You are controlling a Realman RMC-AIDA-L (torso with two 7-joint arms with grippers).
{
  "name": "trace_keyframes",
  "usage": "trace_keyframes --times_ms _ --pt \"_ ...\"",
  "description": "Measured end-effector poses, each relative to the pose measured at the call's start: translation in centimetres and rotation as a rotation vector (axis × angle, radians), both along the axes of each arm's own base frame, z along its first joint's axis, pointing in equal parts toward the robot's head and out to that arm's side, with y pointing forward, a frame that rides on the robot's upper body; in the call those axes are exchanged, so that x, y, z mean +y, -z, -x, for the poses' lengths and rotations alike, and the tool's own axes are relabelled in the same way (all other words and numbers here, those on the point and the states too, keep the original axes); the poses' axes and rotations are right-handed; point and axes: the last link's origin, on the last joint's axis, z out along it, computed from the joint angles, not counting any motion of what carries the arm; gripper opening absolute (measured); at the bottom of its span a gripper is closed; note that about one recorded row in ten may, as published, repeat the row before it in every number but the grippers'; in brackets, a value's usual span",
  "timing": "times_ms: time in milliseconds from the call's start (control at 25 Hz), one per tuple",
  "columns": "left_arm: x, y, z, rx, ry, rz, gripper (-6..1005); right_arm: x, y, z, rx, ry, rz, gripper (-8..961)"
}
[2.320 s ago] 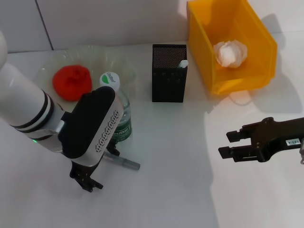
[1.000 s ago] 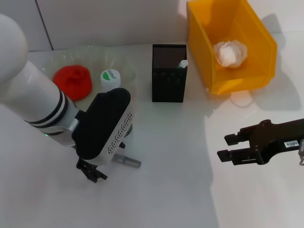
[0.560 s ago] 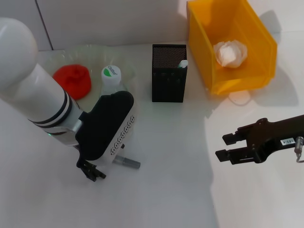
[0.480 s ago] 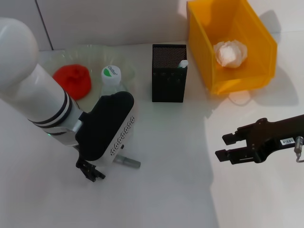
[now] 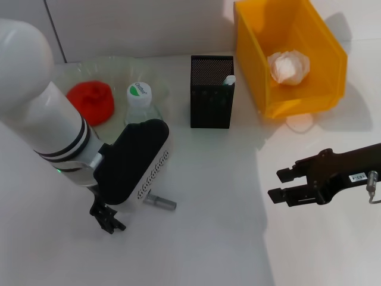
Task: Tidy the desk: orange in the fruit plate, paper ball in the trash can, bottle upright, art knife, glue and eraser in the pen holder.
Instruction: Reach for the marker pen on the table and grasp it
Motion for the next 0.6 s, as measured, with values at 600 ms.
trace_keyframes --times_ms 600 --pt "-2.2 -0.9 -1.4 0.063 0.006 0.034 824 0.0 -0.2 -0.3 -0.007 0.005 -0.004 548"
